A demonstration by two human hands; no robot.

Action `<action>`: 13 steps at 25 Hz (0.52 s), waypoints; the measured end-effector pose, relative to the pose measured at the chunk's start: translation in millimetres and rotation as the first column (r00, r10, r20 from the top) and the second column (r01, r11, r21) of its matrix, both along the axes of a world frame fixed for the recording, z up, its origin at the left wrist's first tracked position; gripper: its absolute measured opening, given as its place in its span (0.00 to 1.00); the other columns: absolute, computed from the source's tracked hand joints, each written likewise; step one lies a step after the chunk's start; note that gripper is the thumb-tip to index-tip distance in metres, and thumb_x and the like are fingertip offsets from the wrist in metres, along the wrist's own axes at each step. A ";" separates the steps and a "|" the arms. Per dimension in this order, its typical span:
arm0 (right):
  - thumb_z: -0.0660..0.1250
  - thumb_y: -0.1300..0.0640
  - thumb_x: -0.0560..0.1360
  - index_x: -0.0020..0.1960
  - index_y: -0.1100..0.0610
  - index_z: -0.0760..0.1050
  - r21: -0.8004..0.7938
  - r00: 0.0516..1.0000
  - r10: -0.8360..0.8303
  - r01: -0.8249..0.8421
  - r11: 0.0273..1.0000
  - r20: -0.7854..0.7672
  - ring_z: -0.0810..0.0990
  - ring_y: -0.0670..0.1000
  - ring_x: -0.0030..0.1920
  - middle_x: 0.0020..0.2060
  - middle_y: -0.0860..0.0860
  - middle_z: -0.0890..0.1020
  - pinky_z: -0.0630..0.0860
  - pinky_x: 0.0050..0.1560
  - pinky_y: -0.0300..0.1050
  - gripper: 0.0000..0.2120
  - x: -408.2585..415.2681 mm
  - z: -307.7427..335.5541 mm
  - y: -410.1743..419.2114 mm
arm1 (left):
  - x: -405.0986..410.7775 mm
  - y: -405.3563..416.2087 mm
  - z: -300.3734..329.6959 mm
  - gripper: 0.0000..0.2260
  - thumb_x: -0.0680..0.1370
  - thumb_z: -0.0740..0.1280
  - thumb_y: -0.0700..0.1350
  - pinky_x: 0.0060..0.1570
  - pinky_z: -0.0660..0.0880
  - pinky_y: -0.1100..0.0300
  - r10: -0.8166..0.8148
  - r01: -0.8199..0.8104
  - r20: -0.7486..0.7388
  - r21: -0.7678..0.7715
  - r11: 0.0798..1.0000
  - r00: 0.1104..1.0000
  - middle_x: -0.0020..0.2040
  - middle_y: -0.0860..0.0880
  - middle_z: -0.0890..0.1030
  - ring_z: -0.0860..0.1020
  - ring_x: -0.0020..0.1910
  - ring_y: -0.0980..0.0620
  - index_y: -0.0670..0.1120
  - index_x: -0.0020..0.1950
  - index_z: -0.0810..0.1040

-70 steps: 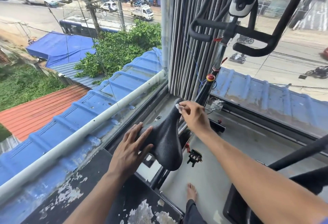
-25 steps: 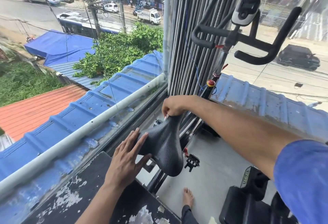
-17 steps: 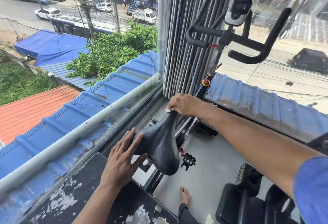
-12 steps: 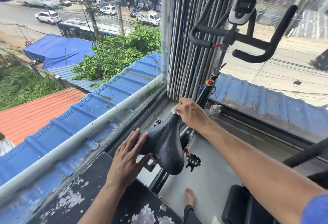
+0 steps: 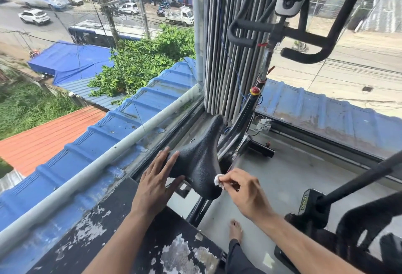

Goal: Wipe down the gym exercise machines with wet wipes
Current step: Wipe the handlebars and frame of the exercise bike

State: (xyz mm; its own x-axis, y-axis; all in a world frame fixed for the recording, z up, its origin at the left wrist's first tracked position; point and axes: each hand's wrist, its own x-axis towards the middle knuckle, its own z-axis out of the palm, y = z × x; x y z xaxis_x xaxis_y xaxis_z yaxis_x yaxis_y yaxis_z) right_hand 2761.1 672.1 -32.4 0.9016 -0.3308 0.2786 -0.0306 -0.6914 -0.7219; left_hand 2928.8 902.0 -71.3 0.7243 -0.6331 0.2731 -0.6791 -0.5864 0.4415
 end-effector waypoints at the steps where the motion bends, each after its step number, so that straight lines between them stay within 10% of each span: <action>1: 0.74 0.68 0.74 0.47 0.49 0.83 0.019 1.000 -0.025 0.026 1.000 -0.004 0.82 0.40 0.44 0.42 0.42 0.83 0.78 0.47 0.35 0.13 6.4 1.1 -1.0 | 0.1 -0.3 0.6 0.31 0.81 0.54 0.71 0.76 0.66 0.44 0.003 -0.003 0.002 0.008 1.000 1.000 0.84 0.56 0.57 0.59 0.82 0.51 0.65 0.83 0.55; 13: 0.73 0.58 0.76 0.47 0.52 0.83 0.110 0.956 -0.251 0.269 0.957 -0.149 0.83 0.46 0.41 0.39 0.44 0.85 0.77 0.49 0.43 0.02 64.2 -3.3 -15.8 | -2.6 1.3 3.7 0.31 0.82 0.55 0.69 0.76 0.64 0.48 0.012 -0.013 0.026 0.039 0.999 1.000 0.85 0.55 0.57 0.59 0.82 0.51 0.61 0.83 0.59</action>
State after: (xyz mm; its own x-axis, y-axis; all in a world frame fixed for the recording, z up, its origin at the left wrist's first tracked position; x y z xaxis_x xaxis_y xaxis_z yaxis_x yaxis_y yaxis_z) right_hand 2825.3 656.3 -35.7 0.8056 -0.5835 0.1029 -0.2982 -0.5494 -0.7805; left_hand 2926.2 903.3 -67.6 0.7254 -0.6343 0.2672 -0.6824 -0.6117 0.4003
